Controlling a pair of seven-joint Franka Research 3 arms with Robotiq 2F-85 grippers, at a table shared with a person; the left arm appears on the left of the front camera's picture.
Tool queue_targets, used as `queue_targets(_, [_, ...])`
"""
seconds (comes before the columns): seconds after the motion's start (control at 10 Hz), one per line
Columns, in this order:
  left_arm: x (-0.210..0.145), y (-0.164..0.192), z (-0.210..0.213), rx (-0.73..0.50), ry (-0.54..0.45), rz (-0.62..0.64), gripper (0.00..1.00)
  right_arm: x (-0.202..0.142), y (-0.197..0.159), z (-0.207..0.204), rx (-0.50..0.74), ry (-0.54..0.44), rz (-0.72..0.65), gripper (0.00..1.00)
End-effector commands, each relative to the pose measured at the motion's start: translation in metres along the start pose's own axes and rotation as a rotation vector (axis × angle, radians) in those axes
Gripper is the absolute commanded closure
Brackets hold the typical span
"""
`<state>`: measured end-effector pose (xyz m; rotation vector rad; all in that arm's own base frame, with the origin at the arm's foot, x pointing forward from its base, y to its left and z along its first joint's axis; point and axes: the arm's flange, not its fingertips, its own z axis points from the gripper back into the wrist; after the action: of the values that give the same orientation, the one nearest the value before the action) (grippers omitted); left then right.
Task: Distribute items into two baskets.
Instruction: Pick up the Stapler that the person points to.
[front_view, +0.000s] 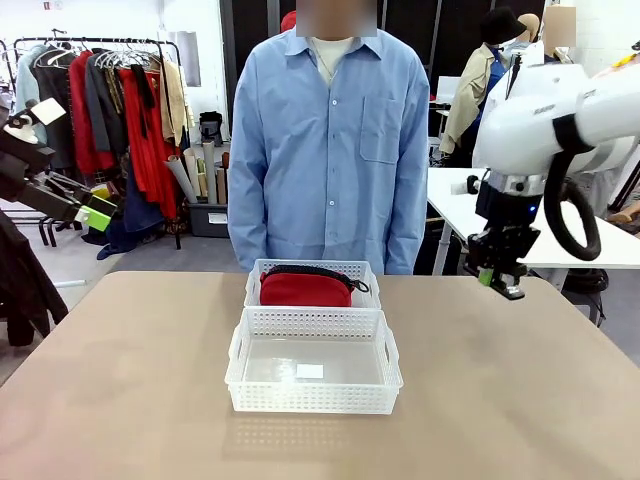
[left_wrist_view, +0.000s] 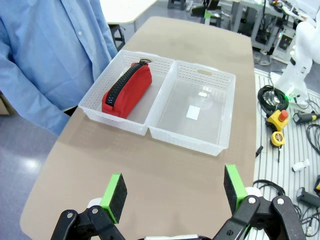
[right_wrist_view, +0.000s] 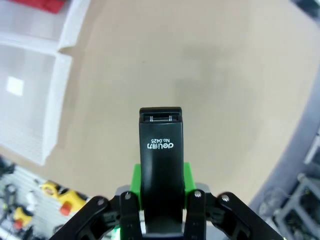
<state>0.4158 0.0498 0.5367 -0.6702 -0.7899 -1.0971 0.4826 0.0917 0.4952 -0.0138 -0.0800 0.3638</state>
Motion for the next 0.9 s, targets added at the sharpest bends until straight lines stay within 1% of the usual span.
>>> queue_targets(0.0, [0.0, -0.001, 0.001, -0.004, -0.001, 0.003, 0.0, -0.026, -0.001, 0.019, 0.05, -0.097, 0.075, 1.0])
queue_targets(0.2, [0.0, -0.001, 0.001, -0.004, -0.001, 0.003, 0.0, -0.037, 0.003, 0.045, 0.121, -0.153, 0.141, 1.0])
queue_targets(0.4, [0.0, -0.001, 0.001, -0.004, -0.001, 0.003, 0.0, -0.035, 0.01, 0.062, 0.152, -0.111, 0.148, 1.0])
queue_targets(0.6, [0.0, -0.001, 0.001, -0.004, -0.001, 0.003, 0.0, -0.033, 0.014, 0.076, 0.194, -0.089, 0.177, 1.0])
queue_targets(0.8, [0.0, -0.001, 0.001, -0.004, -0.001, 0.003, 0.0, -0.028, 0.023, 0.086, 0.178, -0.054, 0.189, 1.0])
